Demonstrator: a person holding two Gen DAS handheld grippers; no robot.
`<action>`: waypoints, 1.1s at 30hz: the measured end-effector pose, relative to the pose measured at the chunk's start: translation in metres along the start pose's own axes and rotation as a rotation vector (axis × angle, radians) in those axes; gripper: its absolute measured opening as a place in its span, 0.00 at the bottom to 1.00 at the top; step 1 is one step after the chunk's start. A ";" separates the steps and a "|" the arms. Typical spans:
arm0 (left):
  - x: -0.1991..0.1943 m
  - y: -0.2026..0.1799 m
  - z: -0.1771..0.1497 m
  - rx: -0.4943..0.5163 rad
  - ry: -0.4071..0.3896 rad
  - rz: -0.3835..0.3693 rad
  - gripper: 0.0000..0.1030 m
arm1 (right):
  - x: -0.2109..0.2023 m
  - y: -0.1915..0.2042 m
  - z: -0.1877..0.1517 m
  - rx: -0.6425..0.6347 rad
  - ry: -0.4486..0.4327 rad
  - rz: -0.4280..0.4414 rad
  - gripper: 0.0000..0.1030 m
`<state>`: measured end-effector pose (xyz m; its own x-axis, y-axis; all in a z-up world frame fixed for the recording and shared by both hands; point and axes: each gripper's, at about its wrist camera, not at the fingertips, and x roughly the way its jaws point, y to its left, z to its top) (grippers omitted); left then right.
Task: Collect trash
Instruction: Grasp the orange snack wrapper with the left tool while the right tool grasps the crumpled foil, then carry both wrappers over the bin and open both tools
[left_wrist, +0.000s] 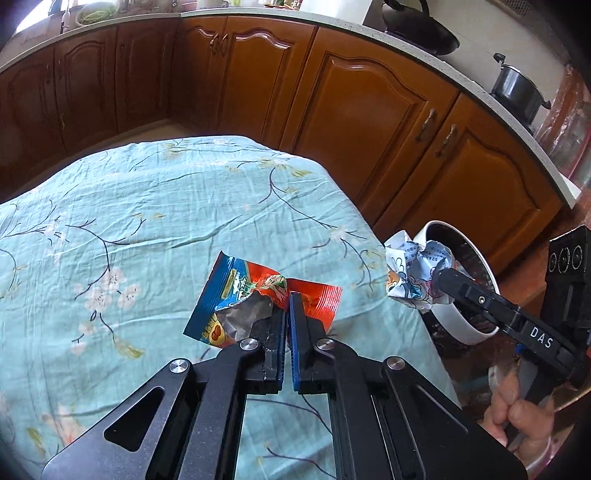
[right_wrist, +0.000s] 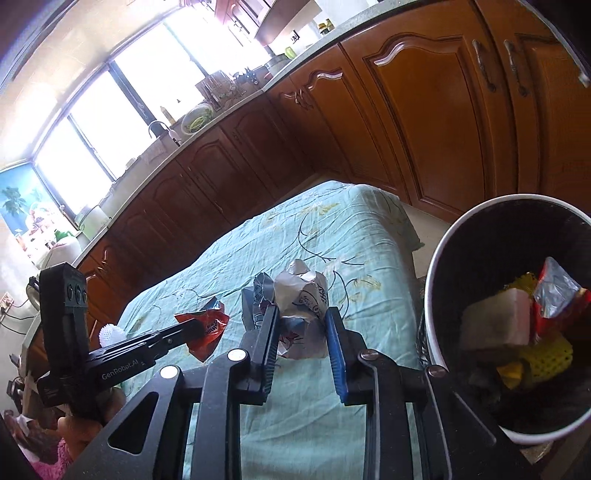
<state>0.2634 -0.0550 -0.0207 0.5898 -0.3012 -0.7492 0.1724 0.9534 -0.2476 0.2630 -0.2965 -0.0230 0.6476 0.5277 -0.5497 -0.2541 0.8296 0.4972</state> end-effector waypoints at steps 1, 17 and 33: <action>-0.003 -0.005 -0.003 0.009 -0.002 -0.002 0.02 | -0.008 -0.001 -0.003 0.000 -0.008 -0.003 0.25; -0.019 -0.107 -0.029 0.220 -0.023 -0.075 0.02 | -0.085 -0.030 -0.035 0.056 -0.098 -0.092 0.25; -0.012 -0.157 -0.020 0.302 -0.029 -0.121 0.02 | -0.125 -0.071 -0.035 0.113 -0.167 -0.161 0.25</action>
<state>0.2134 -0.2015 0.0152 0.5724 -0.4165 -0.7063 0.4666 0.8738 -0.1372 0.1743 -0.4149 -0.0128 0.7854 0.3449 -0.5139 -0.0623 0.8701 0.4889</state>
